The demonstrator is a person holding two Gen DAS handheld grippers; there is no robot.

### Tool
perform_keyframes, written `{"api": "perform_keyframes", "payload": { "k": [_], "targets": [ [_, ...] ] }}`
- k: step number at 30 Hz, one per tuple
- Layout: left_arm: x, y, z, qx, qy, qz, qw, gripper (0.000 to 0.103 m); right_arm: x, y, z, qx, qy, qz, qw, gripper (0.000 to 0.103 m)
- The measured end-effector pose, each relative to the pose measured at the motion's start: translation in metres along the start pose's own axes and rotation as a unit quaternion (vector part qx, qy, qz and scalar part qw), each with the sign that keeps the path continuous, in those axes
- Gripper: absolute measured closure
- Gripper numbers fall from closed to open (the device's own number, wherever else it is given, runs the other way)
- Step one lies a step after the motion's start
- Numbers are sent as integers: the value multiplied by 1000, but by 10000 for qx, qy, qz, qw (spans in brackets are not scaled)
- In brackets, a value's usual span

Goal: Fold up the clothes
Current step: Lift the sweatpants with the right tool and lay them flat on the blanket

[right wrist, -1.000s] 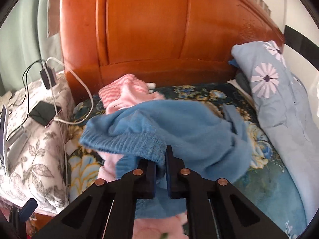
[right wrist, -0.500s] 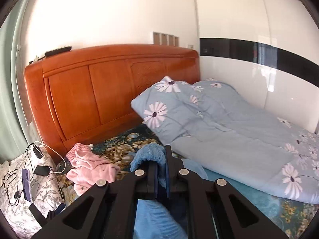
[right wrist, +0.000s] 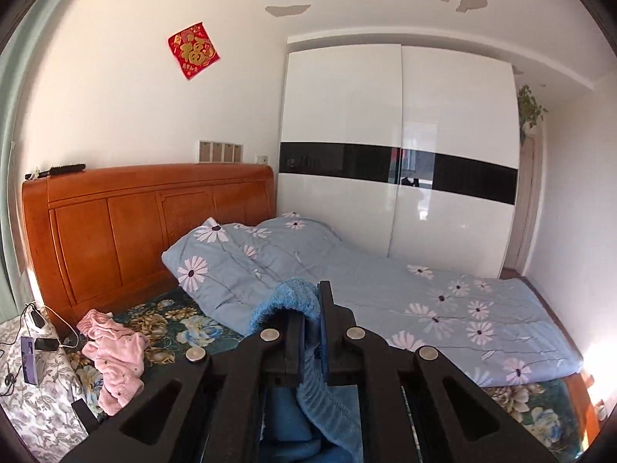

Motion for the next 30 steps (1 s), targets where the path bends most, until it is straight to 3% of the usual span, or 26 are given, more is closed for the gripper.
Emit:
{"api": "perform_keyframes", "payload": {
  "k": [4,9,15,20,22,25,27,30],
  "targets": [
    [43,5,-21,-133,629,269,9976,0,-17,-18,-15,135,-21,5,9999,97],
    [41,3,-39,-59,560,514,9971,0,-60,-43,7,214,-347,144,9991,97],
    [-33,-15,-49,78,-47,358,9993,0,-115,-94,19,557,-775,120,9954,97],
    [-89,-27,-61,184,-419,120,9989,0,-103,-111,5,899,-826,345,9919,97],
    [-101,-26,-59,152,-506,86,9986,0,-81,-100,5,854,-628,353,9937,97],
    [-104,-17,-44,16,-489,89,9988,0,-29,-50,24,350,-319,610,9970,97],
    [-99,-4,-28,-172,-456,145,9987,0,16,10,44,-137,-135,930,9955,97],
    [-89,21,0,-554,-457,292,9970,0,84,132,75,-988,292,1434,9843,97]
  ]
}}
Point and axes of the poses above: each gripper's, at about its wrist camera, not at the fingertips, and z roughly the way its jaws point, x to its right, y to its underside, the point moved 8 cm from there along z, roughly the way its jaws point, and after that the axes turned 14 degrees about -y, right-handed, at the moved point
